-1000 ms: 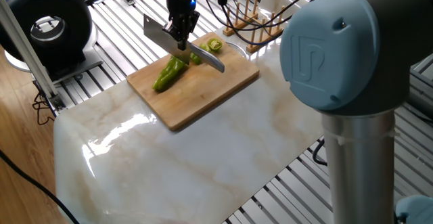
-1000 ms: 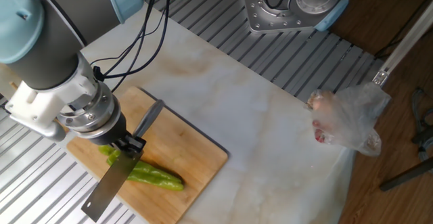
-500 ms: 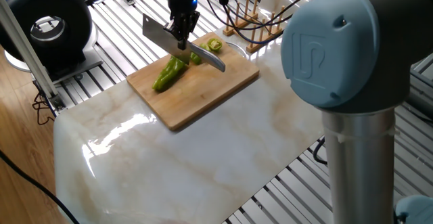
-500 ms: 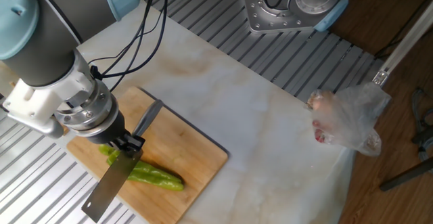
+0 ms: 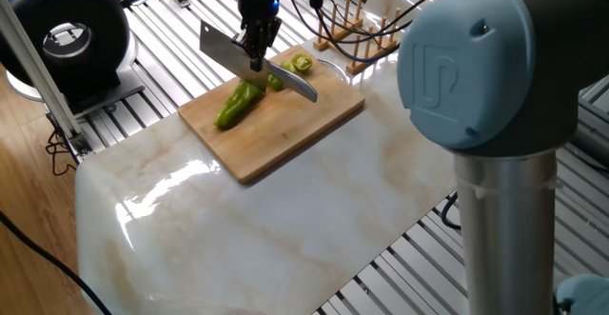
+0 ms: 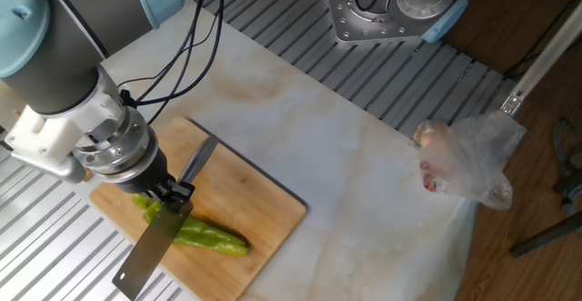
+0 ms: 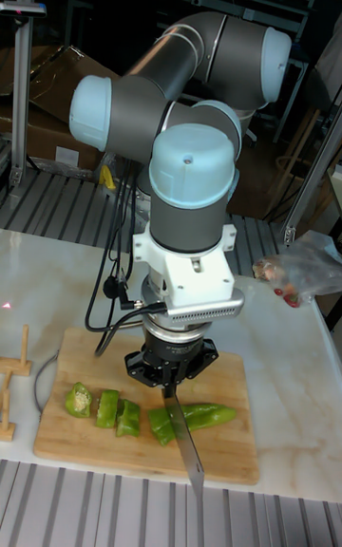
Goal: Chop the chili peppers
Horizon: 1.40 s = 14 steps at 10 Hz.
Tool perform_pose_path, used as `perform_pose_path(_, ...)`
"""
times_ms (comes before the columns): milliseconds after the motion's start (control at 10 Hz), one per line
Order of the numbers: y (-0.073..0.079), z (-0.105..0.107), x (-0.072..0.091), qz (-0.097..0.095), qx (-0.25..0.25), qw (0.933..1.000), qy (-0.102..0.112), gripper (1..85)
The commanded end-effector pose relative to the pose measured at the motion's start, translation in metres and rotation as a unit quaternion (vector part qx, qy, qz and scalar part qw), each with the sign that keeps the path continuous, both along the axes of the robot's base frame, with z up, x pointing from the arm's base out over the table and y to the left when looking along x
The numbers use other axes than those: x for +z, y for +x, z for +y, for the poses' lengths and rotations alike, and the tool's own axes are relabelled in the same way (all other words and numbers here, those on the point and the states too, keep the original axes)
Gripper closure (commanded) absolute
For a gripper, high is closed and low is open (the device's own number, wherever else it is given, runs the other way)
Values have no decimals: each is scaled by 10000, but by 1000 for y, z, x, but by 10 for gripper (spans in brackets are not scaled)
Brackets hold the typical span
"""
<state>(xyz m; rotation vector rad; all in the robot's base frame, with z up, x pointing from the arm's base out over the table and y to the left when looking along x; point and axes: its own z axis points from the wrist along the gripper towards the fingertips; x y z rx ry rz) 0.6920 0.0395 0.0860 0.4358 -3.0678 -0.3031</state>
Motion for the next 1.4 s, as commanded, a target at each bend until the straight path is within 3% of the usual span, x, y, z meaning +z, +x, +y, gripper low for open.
perform_pose_path(0,2,2,-3,-30,69,9999,134,843)
perform_pose_path(600,1,3,-5,-64,187,9994,278,843)
perform_pose_path(1300,-3,2,12,5,225,9991,357,843)
